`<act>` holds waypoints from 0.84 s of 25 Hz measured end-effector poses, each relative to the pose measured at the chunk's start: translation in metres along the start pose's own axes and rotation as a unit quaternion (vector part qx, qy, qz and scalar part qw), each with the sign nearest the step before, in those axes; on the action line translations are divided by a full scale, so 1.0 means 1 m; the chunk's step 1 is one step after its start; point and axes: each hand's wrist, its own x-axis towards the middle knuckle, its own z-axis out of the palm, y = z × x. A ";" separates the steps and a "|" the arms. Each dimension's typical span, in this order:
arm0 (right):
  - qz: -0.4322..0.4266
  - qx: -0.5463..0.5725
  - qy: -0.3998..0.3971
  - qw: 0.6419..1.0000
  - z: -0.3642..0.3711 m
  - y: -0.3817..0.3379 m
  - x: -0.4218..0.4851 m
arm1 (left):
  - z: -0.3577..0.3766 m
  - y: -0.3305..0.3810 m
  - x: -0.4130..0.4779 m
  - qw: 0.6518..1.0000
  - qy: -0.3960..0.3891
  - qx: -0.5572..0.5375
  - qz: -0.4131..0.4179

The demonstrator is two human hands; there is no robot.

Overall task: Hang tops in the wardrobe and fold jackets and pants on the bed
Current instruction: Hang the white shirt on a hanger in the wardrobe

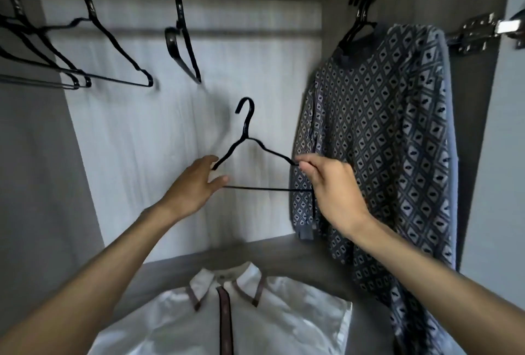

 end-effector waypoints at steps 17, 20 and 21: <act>0.297 0.208 -0.315 0.877 0.204 0.107 -0.069 | 0.143 -0.176 0.020 0.992 -0.077 -0.053 0.079; 0.219 -0.029 -0.278 0.935 0.212 0.150 -0.069 | 0.155 -0.211 0.028 0.990 0.094 -0.052 -0.089; 0.220 -0.084 -0.268 0.934 0.211 0.170 -0.067 | 0.162 -0.228 0.031 0.979 0.109 -0.029 -0.171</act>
